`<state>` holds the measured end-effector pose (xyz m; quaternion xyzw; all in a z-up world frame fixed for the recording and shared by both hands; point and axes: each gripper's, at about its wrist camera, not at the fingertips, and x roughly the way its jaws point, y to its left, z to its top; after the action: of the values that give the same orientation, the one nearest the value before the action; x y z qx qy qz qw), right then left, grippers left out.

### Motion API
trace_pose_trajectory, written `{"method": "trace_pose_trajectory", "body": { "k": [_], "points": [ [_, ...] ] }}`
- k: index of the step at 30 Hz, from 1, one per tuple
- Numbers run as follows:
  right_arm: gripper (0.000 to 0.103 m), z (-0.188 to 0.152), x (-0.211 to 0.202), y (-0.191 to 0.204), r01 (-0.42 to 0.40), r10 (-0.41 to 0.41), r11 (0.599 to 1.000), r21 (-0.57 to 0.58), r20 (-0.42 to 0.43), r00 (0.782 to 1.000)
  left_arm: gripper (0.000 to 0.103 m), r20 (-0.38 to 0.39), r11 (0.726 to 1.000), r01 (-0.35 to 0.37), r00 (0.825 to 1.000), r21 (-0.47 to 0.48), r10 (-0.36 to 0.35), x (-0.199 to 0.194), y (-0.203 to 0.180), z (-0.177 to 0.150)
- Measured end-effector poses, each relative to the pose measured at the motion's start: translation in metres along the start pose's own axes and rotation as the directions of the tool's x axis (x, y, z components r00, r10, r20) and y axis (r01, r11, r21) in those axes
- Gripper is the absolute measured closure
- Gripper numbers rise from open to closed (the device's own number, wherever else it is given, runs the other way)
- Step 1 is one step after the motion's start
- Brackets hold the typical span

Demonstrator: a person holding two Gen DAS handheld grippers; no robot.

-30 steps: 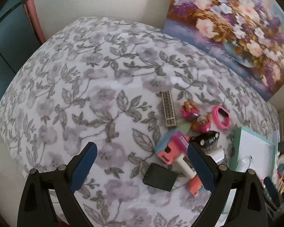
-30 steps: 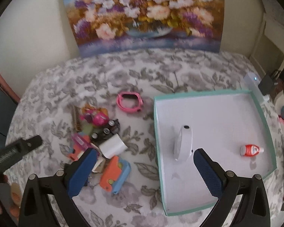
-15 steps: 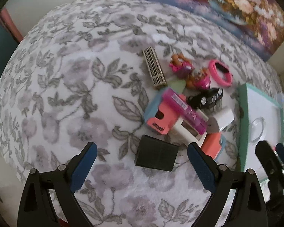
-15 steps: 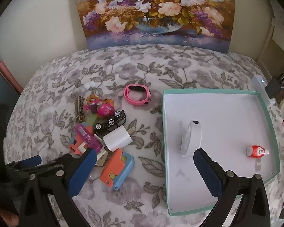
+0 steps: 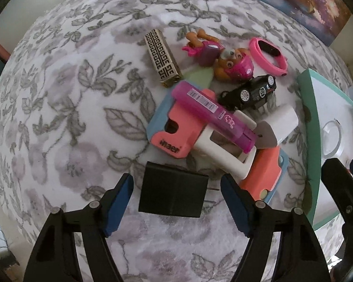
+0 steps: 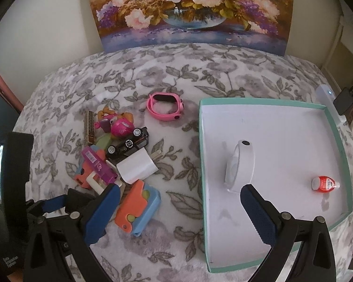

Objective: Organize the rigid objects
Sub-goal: 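Move the left gripper back to the pile and grasp the black charger, then grasp the orange-blue folding toy with the right gripper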

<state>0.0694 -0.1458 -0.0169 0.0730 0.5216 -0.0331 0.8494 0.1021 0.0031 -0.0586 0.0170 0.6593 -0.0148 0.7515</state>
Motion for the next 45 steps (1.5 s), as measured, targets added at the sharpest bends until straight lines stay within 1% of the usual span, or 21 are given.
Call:
{"method": "trace_pose_trajectory", "body": {
  "k": [6, 8, 12, 14, 15, 18, 20, 22, 24, 26, 28, 30, 34, 37, 39, 42, 45],
  "points": [
    [0.0, 0.0, 0.002, 0.0, 0.008, -0.008, 1.0, 0.003, -0.004, 1.0, 0.026, -0.023, 1.0, 0.007, 1.0, 0.018, -0.006, 0.002, 0.001, 0.0],
    [0.0, 0.0, 0.002, 0.0, 0.01, -0.01, 1.0, 0.002, -0.008, 1.0, 0.034, -0.025, 1.0, -0.003, 1.0, 0.027, 0.004, 0.006, -0.009, -0.001],
    [0.0, 0.0, 0.003, 0.0, 0.008, -0.008, 1.0, -0.004, -0.009, 1.0, 0.034, -0.021, 1.0, 0.009, 1.0, 0.026, -0.008, 0.011, -0.01, 0.0],
    [0.0, -0.001, 0.003, 0.001, 0.005, -0.005, 1.0, -0.008, -0.007, 1.0, 0.034, -0.011, 1.0, 0.023, 1.0, 0.0, -0.023, 0.006, -0.004, 0.001],
    [0.0, -0.001, 0.003, 0.001, 0.002, -0.002, 1.0, -0.009, -0.005, 1.0, 0.034, 0.002, 1.0, 0.019, 1.0, -0.014, -0.019, 0.003, 0.0, 0.002],
    [0.0, -0.001, 0.006, 0.003, -0.023, 0.022, 0.999, -0.029, -0.011, 1.0, 0.034, 0.039, 0.998, -0.006, 0.999, -0.059, 0.008, -0.006, 0.012, 0.003],
    [0.0, -0.001, 0.008, 0.005, -0.046, 0.045, 0.998, -0.051, -0.018, 0.999, 0.034, 0.048, 0.996, -0.018, 0.999, -0.091, 0.022, -0.008, 0.021, 0.004],
    [0.0, -0.003, 0.011, 0.01, -0.074, 0.071, 0.993, -0.088, -0.027, 0.997, 0.034, 0.055, 0.99, -0.022, 0.998, -0.142, 0.03, -0.01, 0.033, 0.004],
    [0.0, -0.006, 0.013, 0.019, -0.081, 0.078, 0.985, -0.152, -0.031, 0.996, 0.034, 0.067, 0.984, -0.013, 0.997, -0.176, 0.025, -0.013, 0.042, 0.005],
    [0.0, -0.01, 0.017, 0.032, -0.074, 0.068, 0.966, -0.246, -0.031, 0.997, 0.034, 0.089, 0.979, 0.0, 0.996, -0.202, 0.018, -0.019, 0.048, 0.005],
    [0.0, -0.015, 0.023, 0.04, -0.06, 0.052, 0.951, -0.304, -0.036, 0.998, 0.034, 0.104, 0.978, 0.005, 0.994, -0.208, 0.017, -0.024, 0.051, 0.004],
    [0.0, -0.02, 0.03, 0.046, -0.075, 0.06, 0.937, -0.342, -0.055, 0.997, 0.034, 0.109, 0.978, 0.011, 0.994, -0.207, 0.012, -0.025, 0.051, 0.004],
    [0.0, -0.026, 0.038, 0.056, -0.102, 0.08, 0.908, -0.406, -0.071, 0.994, 0.034, 0.111, 0.976, 0.039, 0.994, -0.213, -0.015, -0.029, 0.051, 0.004],
    [0.0, -0.03, 0.045, 0.062, -0.101, 0.073, 0.886, -0.452, -0.078, 0.994, 0.034, 0.11, 0.976, 0.045, 0.994, -0.215, -0.022, -0.033, 0.055, 0.003],
    [0.0, -0.032, 0.051, 0.061, -0.102, 0.067, 0.878, -0.468, -0.093, 0.993, 0.034, 0.111, 0.975, 0.048, 0.994, -0.217, -0.025, -0.038, 0.055, 0.0],
    [0.001, -0.033, 0.057, 0.056, -0.133, 0.086, 0.872, -0.472, -0.12, 0.989, 0.034, 0.114, 0.973, 0.055, 0.993, -0.224, -0.03, -0.039, 0.057, -0.001],
    [0.002, -0.034, 0.062, 0.055, -0.109, 0.06, 0.866, -0.488, -0.115, 0.992, 0.034, 0.115, 0.973, 0.056, 0.993, -0.226, -0.03, -0.039, 0.057, 0.0]
  ]
}}
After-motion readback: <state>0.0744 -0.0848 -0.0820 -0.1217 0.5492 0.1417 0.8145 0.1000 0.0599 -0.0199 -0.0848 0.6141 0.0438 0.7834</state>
